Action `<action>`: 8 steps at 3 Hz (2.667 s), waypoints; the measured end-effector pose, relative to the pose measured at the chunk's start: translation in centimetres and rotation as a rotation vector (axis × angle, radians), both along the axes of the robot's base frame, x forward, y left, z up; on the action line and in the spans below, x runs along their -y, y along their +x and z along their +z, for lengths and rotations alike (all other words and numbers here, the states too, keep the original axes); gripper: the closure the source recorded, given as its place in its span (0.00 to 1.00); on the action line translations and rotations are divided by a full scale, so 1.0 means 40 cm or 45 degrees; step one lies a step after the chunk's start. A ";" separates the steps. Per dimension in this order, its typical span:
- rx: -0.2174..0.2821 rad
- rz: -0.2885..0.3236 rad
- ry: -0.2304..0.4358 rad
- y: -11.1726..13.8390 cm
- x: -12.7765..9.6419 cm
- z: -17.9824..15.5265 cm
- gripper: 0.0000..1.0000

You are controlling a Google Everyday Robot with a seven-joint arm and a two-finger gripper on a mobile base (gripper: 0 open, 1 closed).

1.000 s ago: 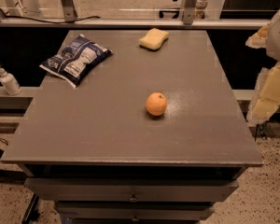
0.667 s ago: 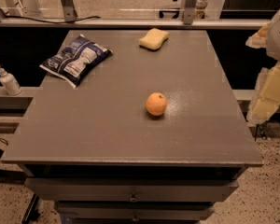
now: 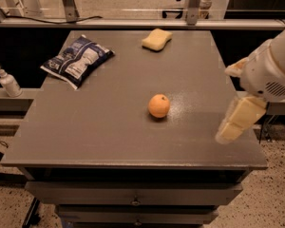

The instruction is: Move orange near blue chip bag

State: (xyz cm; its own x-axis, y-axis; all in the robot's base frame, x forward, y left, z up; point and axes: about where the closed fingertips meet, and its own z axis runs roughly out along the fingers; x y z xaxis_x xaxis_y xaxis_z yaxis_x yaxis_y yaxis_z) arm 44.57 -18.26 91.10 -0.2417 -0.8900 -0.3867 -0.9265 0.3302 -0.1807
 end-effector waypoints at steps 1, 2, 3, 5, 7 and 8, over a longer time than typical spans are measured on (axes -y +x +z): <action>-0.008 0.007 0.188 0.037 -0.085 -0.092 0.00; 0.004 -0.007 0.303 0.097 -0.134 -0.146 0.00; 0.020 -0.030 0.364 0.147 -0.158 -0.161 0.00; 0.011 -0.066 0.463 0.187 -0.237 -0.170 0.00; 0.000 -0.084 0.511 0.184 -0.294 -0.179 0.19; -0.001 -0.092 0.514 0.178 -0.295 -0.185 0.41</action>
Offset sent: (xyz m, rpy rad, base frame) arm 0.0701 0.0723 -0.0826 0.3453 -0.0177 -0.0261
